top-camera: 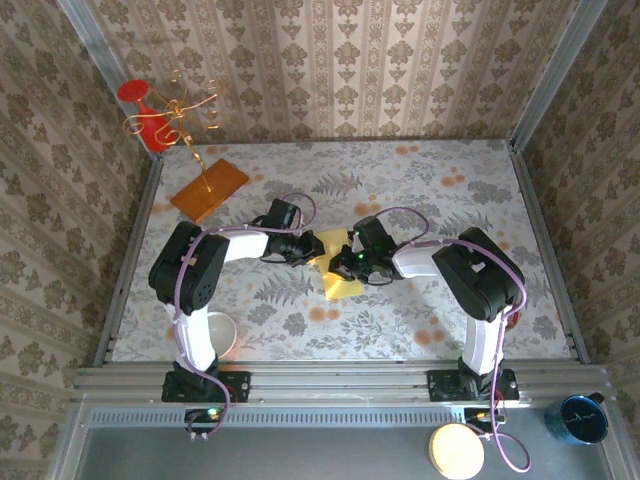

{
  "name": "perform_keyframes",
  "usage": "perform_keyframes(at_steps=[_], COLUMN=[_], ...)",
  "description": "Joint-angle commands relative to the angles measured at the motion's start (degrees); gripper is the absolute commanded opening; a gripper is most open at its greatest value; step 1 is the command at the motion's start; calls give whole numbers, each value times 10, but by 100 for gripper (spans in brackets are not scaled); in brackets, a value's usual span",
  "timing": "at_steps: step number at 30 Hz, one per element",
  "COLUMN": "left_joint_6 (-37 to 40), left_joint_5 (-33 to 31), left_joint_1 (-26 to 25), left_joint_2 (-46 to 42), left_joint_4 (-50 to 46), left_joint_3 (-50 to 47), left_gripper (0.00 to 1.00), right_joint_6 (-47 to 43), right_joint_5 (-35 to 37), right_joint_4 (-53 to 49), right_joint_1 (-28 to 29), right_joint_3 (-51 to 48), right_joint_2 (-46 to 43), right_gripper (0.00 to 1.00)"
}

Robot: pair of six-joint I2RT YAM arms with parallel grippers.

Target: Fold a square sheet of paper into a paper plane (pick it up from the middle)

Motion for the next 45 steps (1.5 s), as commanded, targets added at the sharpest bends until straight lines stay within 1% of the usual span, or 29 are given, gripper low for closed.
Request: perform_keyframes(at_steps=[1, 17, 33, 37, 41, 45], left_joint_6=[12, 11, 11, 13, 18, 19], left_joint_5=[-8, -7, -5, -3, -15, -44], left_joint_1=[-1, -1, -1, 1, 9, 23], left_joint_2=[17, 17, 11, -1, -27, -67], left_joint_4=[-22, -21, -24, -30, -45, -60], left_joint_3=[5, 5, 9, 18, 29, 22], left_gripper=[16, 16, 17, 17, 18, 20], right_joint_6=[8, 5, 2, 1, 3, 3], right_joint_5=[-10, -11, -10, -7, -2, 3], right_joint_4=[8, 2, -25, -45, -53, -59], right_joint_1=[4, 4, 4, 3, 3, 2], right_joint_3=[16, 18, 24, 27, 25, 26], right_joint_2=[16, 25, 39, 43, 44, 42], right_gripper=[2, 3, 4, 7, 12, 22])
